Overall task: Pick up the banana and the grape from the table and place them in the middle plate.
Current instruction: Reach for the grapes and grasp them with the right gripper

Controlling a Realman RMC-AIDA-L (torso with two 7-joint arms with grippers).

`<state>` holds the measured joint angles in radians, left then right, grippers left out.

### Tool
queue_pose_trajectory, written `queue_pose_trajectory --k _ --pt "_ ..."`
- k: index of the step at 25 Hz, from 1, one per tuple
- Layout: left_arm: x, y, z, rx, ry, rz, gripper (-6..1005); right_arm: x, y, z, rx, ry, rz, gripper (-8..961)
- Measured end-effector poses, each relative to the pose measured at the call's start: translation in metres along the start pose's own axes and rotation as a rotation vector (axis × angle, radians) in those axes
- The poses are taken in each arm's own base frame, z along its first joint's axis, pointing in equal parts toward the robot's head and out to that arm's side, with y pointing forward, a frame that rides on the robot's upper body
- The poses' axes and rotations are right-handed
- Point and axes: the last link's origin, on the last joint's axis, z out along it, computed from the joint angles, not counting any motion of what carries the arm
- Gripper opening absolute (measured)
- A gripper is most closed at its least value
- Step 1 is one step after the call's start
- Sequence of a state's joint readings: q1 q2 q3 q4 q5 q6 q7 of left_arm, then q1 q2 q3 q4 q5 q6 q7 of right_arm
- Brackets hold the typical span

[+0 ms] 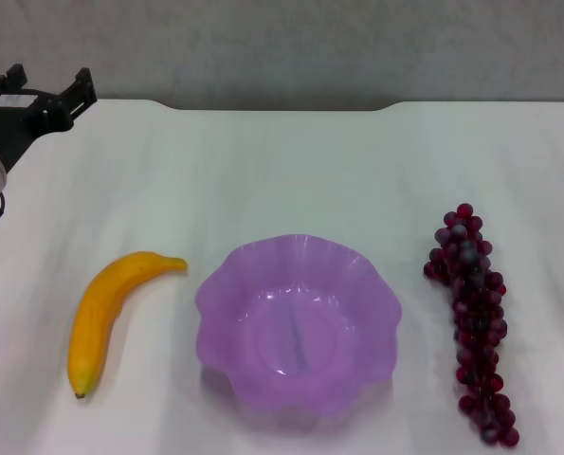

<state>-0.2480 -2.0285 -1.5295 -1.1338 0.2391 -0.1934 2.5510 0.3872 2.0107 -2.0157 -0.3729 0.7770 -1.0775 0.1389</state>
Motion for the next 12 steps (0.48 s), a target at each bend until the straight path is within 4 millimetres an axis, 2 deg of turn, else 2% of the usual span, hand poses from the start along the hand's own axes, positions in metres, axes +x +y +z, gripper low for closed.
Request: queue_pose_trajectory --k 12 --pt "-0.0019 -0.0003 0.0002 0.004 -0.013 0.01 880 0.0034 0.0043 0.0022 -0.025 0.017 -0.055 892"
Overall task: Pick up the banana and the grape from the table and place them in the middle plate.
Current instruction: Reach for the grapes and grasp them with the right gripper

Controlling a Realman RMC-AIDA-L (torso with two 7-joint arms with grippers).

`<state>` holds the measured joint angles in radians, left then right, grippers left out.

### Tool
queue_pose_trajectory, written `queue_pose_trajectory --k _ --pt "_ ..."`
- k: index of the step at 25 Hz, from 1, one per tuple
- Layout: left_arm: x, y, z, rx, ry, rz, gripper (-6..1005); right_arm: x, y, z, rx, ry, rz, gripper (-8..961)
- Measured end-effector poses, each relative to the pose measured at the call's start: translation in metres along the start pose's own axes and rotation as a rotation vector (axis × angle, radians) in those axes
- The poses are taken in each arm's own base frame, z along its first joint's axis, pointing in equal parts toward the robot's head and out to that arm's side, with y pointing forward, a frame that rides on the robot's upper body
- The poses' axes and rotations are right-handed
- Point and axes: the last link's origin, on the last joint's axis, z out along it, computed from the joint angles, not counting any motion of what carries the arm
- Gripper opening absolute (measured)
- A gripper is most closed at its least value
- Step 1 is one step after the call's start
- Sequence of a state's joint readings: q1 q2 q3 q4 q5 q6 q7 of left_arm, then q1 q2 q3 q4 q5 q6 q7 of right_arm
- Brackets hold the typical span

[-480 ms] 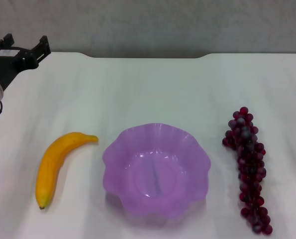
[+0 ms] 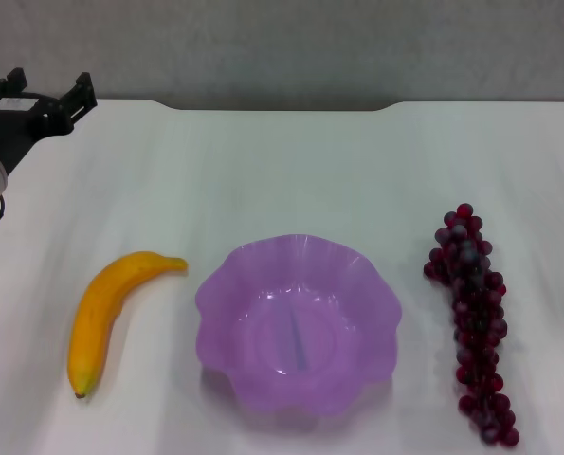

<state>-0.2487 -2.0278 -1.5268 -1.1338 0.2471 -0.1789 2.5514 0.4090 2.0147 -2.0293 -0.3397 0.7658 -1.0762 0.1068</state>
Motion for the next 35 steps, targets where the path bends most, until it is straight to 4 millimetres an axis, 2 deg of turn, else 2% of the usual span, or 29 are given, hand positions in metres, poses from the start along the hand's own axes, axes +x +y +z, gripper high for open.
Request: queue_pose_trajectory --k 6,11,16,19,22,25,28,31,35 --pt "0.0 0.0 0.001 0.021 -0.035 0.004 880 0.001 0.005 0.0 -0.018 0.006 -0.019 892" --pt "-0.004 -0.002 0.003 0.027 -0.05 0.004 880 0.004 0.02 0.002 -0.074 0.036 -0.007 892" --pt "-0.01 -0.005 0.002 0.037 -0.069 0.005 879 0.012 0.035 0.015 -0.162 0.214 0.079 892" --pt "-0.012 -0.006 0.002 0.041 -0.08 0.011 879 0.006 0.039 0.026 -0.23 0.321 0.081 892" --pt "-0.014 -0.005 0.004 0.044 -0.095 0.016 879 -0.007 0.04 0.029 -0.267 0.406 0.03 892" --pt "-0.015 -0.004 0.006 0.042 -0.102 0.02 879 -0.026 0.046 0.022 -0.286 0.475 -0.027 892" --pt "-0.015 -0.005 0.007 0.047 -0.111 0.021 879 -0.041 0.055 0.002 -0.291 0.545 -0.052 891" --pt "-0.015 -0.004 0.008 0.046 -0.113 0.023 879 -0.042 0.054 -0.016 -0.254 0.621 -0.073 891" --pt "-0.014 -0.003 0.009 0.044 -0.111 0.024 879 -0.028 0.056 -0.027 -0.257 0.731 -0.1 891"
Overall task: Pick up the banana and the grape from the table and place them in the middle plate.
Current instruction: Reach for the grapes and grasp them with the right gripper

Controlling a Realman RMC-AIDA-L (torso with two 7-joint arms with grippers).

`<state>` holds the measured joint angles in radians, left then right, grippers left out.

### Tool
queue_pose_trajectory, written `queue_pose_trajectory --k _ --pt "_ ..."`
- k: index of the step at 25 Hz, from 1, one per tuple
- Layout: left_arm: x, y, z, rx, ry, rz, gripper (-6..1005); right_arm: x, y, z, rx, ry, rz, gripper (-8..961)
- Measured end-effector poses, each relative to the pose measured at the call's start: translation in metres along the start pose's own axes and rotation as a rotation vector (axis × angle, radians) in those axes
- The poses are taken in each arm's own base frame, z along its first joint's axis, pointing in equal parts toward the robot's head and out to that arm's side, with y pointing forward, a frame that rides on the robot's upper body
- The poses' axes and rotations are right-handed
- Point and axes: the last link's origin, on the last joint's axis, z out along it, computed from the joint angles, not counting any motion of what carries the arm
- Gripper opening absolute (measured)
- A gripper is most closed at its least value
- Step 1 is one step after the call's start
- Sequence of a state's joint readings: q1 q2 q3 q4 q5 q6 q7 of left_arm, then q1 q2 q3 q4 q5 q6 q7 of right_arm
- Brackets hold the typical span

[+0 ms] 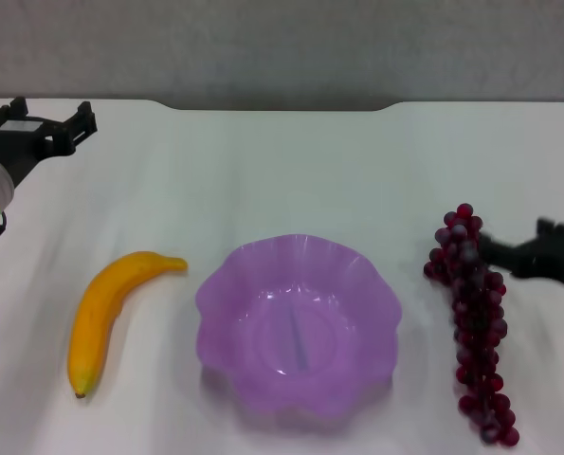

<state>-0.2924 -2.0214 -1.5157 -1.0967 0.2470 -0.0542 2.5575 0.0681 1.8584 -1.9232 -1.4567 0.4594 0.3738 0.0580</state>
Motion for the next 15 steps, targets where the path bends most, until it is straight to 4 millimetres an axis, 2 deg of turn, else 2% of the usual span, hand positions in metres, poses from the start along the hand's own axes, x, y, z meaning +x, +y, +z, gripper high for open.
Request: queue_pose_trajectory --k 6,11,15 --pt "0.001 0.0 0.001 -0.001 0.001 -0.001 879 0.018 -0.013 0.02 -0.021 0.064 0.016 891" --pt "0.001 0.0 0.001 0.006 -0.007 0.001 879 0.022 -0.004 0.038 -0.049 0.068 -0.008 891" --pt "0.002 0.0 0.001 0.007 -0.009 0.002 880 0.026 -0.007 0.047 -0.04 0.084 -0.011 891"
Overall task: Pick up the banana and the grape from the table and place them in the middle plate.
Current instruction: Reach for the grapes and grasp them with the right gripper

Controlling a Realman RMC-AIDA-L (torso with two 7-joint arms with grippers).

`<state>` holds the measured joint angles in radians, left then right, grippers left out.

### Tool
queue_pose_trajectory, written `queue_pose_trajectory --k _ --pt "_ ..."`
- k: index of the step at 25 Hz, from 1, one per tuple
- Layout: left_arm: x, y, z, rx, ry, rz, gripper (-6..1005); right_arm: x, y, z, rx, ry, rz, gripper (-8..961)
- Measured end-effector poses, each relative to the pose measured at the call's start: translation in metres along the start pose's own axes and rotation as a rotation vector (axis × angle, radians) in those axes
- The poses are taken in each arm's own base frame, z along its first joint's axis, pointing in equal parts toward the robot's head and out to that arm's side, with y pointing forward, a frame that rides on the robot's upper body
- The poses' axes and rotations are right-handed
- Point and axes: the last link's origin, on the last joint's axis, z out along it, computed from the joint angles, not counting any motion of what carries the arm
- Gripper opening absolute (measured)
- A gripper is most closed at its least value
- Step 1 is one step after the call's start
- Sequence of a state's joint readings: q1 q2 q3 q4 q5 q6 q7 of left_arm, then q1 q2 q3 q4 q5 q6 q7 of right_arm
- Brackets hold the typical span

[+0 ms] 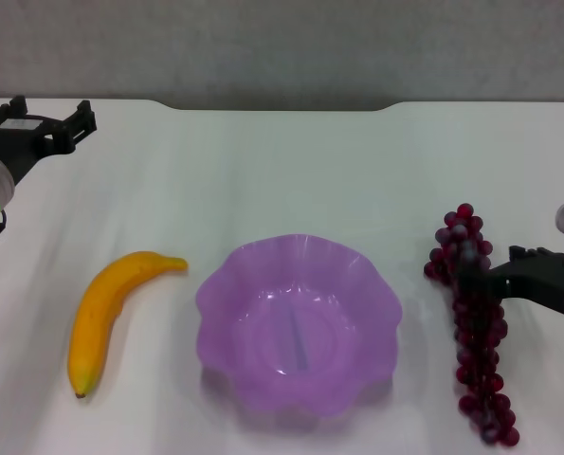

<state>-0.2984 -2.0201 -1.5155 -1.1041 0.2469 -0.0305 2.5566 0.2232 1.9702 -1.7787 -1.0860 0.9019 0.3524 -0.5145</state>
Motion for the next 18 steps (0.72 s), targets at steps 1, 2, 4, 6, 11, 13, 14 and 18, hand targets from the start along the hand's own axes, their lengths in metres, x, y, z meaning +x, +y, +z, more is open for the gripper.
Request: queue_pose_trajectory --k 1,2,4,6,11,13,14,18 --pt "0.0 0.0 0.0 0.0 0.0 0.0 880 -0.001 0.0 0.001 -0.002 -0.002 -0.004 891" --pt "0.0 0.0 0.0 0.0 0.0 0.0 880 -0.002 0.001 0.003 -0.005 -0.008 -0.012 891" --pt "-0.001 0.0 0.0 0.0 -0.003 0.0 880 -0.003 0.003 0.007 -0.012 -0.01 -0.014 891" --pt "-0.001 0.001 0.001 0.0 -0.004 -0.001 880 -0.002 0.004 0.012 -0.016 -0.003 -0.016 891" --pt "0.0 0.002 0.001 -0.002 -0.001 -0.001 880 -0.001 0.002 0.021 -0.006 -0.001 -0.022 891" --pt "0.0 0.003 0.001 -0.006 -0.002 -0.001 880 -0.001 0.002 0.025 -0.006 0.001 -0.024 891" --pt "0.0 0.004 0.001 -0.008 -0.003 0.001 880 -0.001 0.002 0.026 -0.007 0.002 -0.024 891" --pt "0.0 0.008 0.002 -0.018 -0.002 0.006 880 0.0 0.001 0.03 0.0 0.009 -0.037 892"
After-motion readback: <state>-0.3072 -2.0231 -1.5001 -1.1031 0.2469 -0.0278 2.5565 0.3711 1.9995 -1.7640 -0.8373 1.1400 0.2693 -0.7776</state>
